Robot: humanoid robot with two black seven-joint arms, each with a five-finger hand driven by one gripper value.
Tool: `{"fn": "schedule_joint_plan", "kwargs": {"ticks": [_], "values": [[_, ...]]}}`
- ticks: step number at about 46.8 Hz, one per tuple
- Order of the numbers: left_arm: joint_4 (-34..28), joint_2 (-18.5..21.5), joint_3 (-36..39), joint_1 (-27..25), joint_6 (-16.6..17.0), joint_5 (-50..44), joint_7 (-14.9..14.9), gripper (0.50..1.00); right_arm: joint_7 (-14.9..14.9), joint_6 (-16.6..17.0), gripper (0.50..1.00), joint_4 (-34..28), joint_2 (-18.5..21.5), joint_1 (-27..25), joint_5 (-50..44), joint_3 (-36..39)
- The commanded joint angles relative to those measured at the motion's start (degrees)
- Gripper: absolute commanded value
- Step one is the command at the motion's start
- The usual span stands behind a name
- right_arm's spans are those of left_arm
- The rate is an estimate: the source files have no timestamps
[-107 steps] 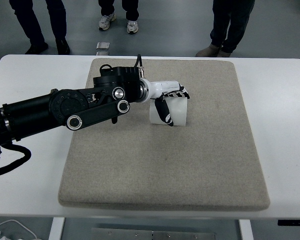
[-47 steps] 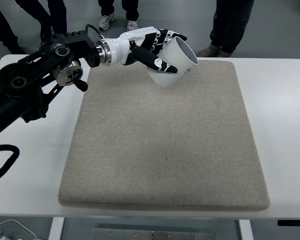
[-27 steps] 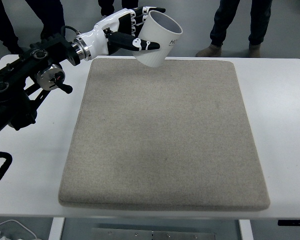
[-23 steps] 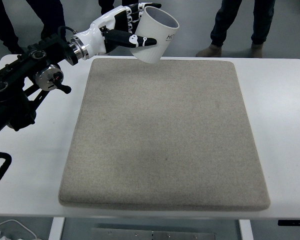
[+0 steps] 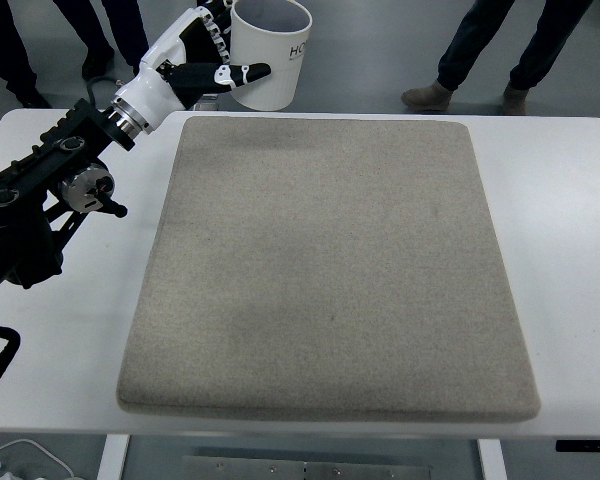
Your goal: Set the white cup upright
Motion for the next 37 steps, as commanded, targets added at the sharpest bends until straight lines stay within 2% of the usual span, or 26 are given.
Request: {"fn": "schedule_joint_plan", "kwargs": {"ticks": [1,2,15,23,37], "values": [[1.7,-0.1,0.1,0.1,-0.6,0.4,-3.3,0.589,0.0,0.0,0.930,0.0,0.0,0.0,0.0,0.0],[2.2,-0.1,0.1,0.1,-0.6,0.5,-4.0,0.589,0.0,-0.1,0.930,0.0,0.0,0.1,0.0,0.0],[4.7,-0.3,5.7,0.3,-0.5,0.6,-4.0,0.587,0.0,0.0,0.930,0.0,0.0,0.0,0.0,0.0],[5.0,-0.4,6.1,1.3,0.2,0.8,-4.0,0.587,0.0,0.0,0.930,0.0,0.0,0.0,0.0,0.0],[5.1,-1.3,9.8,2.5,5.0,1.7,-4.0,0.587,0.0,0.0,0.930,0.0,0.0,0.0,0.0,0.0]]}}
